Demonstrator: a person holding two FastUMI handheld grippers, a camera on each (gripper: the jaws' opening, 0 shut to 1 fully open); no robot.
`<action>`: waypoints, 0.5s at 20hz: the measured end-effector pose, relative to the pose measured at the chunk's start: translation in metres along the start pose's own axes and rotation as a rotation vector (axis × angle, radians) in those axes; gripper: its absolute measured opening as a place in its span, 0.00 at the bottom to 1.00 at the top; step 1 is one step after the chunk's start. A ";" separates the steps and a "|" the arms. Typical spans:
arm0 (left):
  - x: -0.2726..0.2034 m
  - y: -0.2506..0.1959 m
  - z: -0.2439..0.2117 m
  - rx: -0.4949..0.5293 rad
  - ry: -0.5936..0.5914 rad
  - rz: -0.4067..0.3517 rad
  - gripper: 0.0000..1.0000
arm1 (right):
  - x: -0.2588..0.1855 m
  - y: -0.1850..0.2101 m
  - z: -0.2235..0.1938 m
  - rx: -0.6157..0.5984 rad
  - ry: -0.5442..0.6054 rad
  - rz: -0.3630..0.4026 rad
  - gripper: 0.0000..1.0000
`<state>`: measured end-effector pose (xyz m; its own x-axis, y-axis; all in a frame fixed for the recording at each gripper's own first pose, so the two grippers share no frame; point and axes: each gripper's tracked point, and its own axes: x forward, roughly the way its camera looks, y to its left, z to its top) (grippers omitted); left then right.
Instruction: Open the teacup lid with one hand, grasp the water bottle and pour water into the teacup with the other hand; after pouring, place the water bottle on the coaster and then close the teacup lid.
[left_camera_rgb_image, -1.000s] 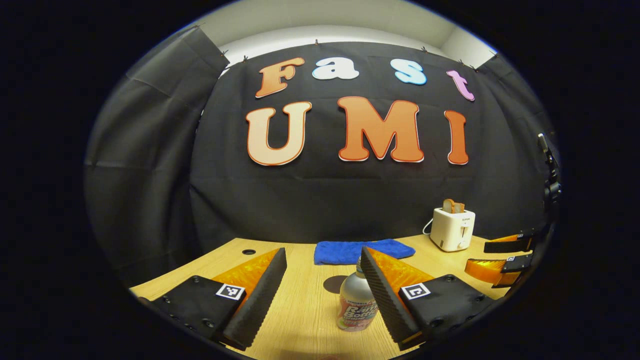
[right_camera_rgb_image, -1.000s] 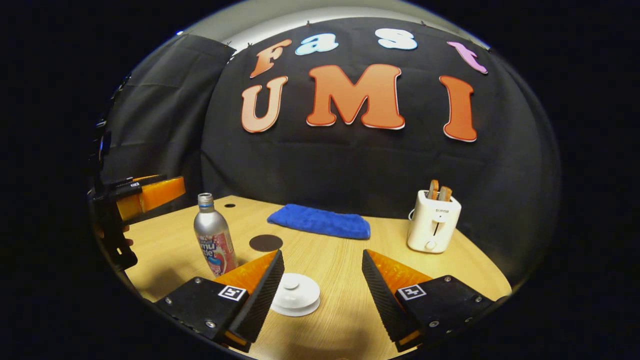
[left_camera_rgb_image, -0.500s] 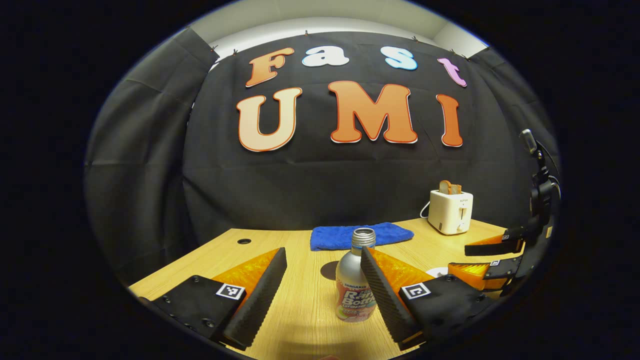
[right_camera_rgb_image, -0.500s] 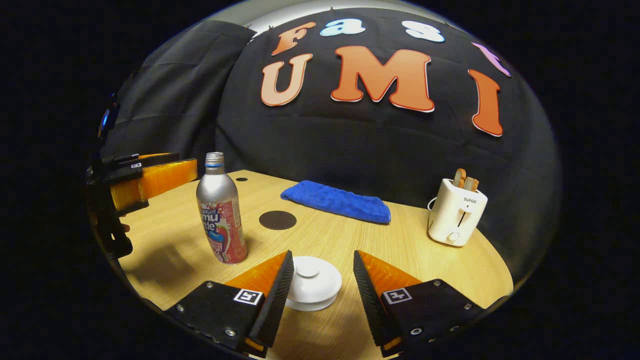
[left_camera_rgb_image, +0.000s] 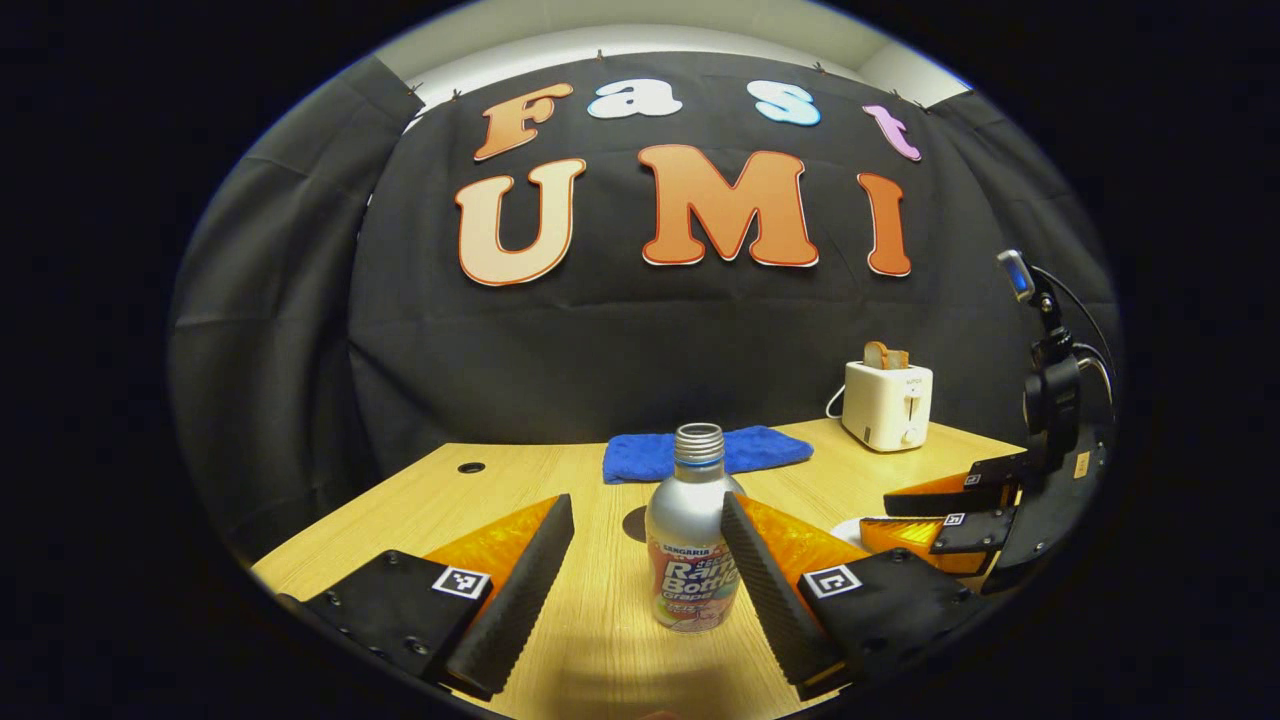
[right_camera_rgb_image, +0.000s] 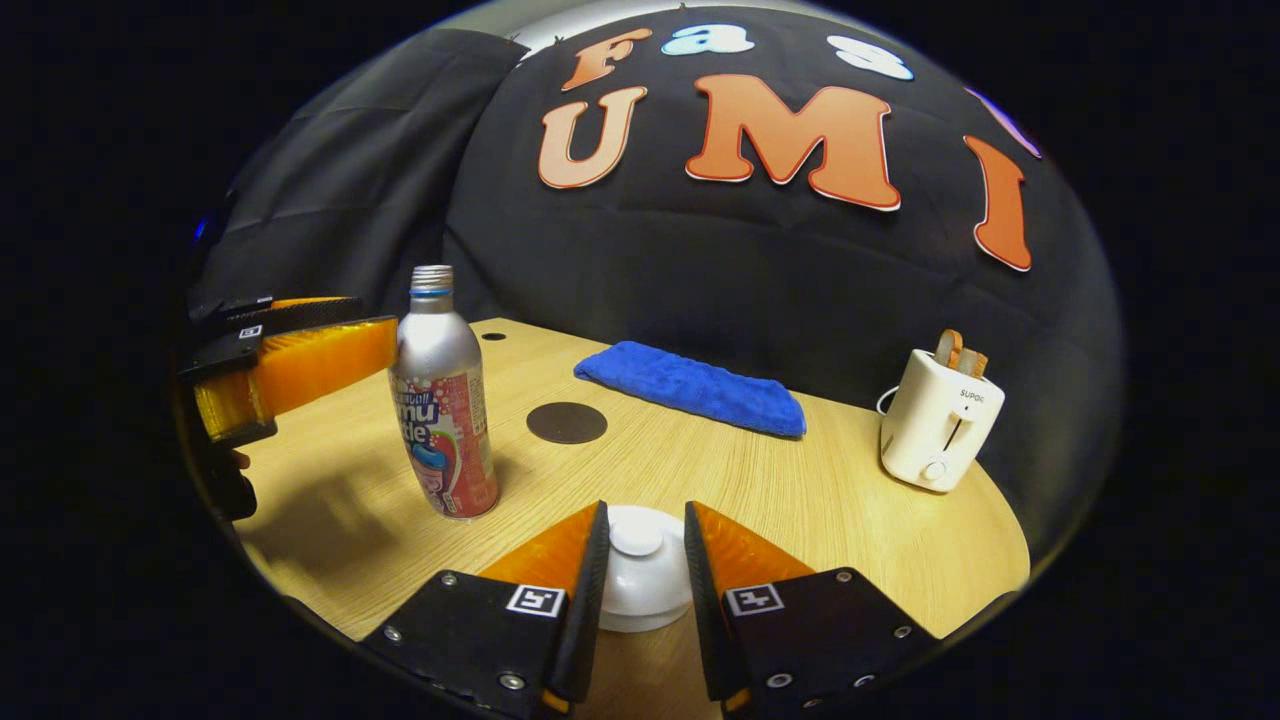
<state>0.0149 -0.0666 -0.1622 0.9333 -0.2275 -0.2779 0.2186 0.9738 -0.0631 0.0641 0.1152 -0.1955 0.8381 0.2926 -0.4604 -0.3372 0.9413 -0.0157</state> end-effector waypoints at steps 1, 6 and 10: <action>0.001 -0.004 -0.005 -0.008 0.011 -0.011 1.00 | 0.000 0.002 0.000 -0.001 0.001 0.005 0.41; 0.005 -0.007 -0.018 -0.010 0.032 -0.016 0.98 | 0.000 0.004 -0.004 -0.024 0.003 0.024 0.26; 0.006 -0.013 -0.025 -0.039 0.053 -0.040 0.98 | -0.003 -0.001 0.004 0.041 -0.008 0.025 0.24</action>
<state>0.0107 -0.0810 -0.1876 0.9075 -0.2666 -0.3246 0.2428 0.9635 -0.1126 0.0639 0.1142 -0.1909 0.8331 0.3175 -0.4530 -0.3406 0.9397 0.0321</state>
